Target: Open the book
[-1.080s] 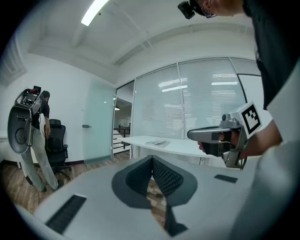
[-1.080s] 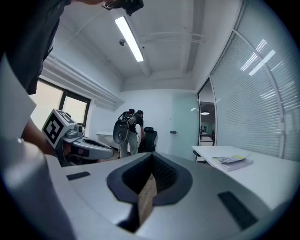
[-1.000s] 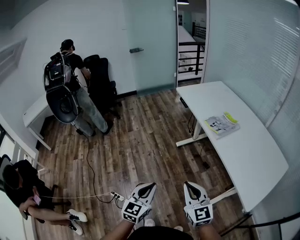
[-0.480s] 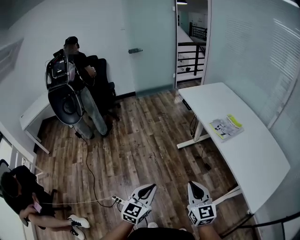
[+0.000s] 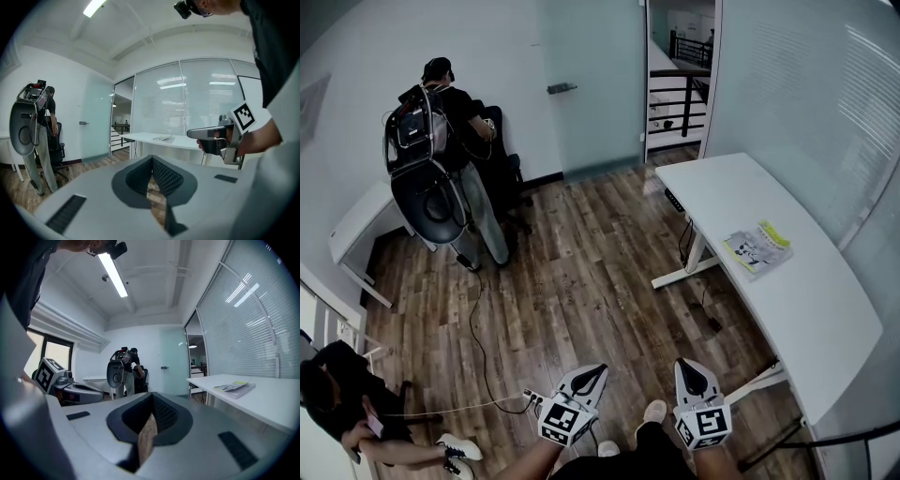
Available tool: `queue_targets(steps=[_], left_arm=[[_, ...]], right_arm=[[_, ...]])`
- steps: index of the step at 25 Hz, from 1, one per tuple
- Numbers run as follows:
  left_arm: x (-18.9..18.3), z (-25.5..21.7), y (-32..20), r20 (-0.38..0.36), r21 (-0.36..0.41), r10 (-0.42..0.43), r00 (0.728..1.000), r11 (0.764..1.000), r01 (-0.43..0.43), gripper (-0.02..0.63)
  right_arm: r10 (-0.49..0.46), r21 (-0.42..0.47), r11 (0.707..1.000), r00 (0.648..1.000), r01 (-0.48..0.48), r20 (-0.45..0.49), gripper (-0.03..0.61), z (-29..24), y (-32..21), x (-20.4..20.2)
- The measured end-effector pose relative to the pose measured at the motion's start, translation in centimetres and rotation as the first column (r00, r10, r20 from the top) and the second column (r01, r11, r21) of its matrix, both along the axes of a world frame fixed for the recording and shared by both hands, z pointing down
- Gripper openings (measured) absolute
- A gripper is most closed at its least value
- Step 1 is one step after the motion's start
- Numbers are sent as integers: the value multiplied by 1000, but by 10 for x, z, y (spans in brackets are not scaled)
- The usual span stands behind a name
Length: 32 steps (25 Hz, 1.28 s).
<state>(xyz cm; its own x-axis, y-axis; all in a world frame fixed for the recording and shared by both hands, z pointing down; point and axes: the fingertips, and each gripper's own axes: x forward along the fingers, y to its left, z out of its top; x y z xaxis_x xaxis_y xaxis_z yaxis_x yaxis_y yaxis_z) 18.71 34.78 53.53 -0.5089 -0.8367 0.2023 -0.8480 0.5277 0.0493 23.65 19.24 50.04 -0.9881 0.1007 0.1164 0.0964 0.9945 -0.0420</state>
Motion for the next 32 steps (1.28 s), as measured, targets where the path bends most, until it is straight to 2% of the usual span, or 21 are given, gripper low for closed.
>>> queue_targets(steps=[6, 15, 21, 25, 32], left_arm=[[-39, 5, -35, 1, -7, -2, 1000, 1000, 2, 17], [-111, -16, -85, 12, -4, -25, 1000, 1000, 25, 16], [-147, -18, -139, 22, -10, -15, 1000, 1000, 15, 17], [-170, -16, -173, 32, -13, -19, 999, 1000, 19, 17], [-190, -19, -191, 30, -13, -31, 999, 999, 32, 17]], right_arm=[[-7, -24, 1000, 1000, 7, -9, 5, 14, -34, -46], [-56, 2, 998, 998, 56, 20, 5, -13, -76, -124], [-40, -20, 999, 999, 40, 23, 5, -15, -130, -157], [-59, 0, 998, 998, 59, 32, 5, -18, -159, -179], [-77, -8, 997, 997, 77, 16, 5, -12, -175, -199]])
